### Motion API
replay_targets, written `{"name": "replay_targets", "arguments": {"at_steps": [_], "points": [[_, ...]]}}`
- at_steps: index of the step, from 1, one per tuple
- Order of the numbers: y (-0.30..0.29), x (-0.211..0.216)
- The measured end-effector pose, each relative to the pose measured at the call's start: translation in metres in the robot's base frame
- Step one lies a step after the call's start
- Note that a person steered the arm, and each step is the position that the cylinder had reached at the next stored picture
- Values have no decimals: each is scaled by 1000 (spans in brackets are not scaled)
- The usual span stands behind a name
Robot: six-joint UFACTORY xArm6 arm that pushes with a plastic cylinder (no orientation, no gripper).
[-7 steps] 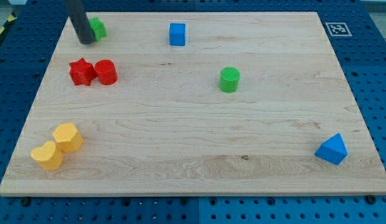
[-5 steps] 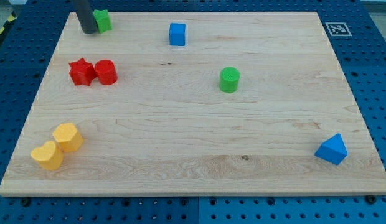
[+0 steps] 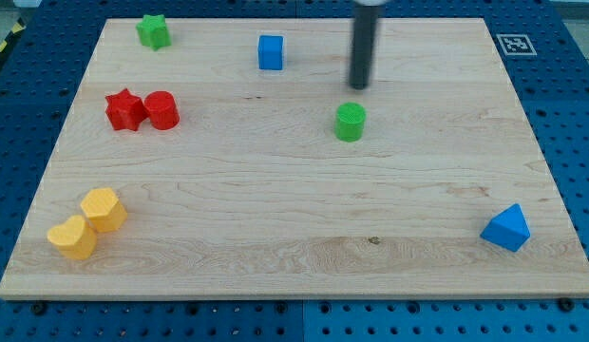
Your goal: Push the green circle towards the green star
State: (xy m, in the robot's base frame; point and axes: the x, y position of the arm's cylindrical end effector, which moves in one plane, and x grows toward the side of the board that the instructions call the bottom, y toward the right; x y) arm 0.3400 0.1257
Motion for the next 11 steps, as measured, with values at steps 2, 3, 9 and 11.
{"name": "replay_targets", "arguments": {"at_steps": [2, 3, 9, 11], "points": [[31, 106], [31, 106], [-80, 74], [-106, 74]]}}
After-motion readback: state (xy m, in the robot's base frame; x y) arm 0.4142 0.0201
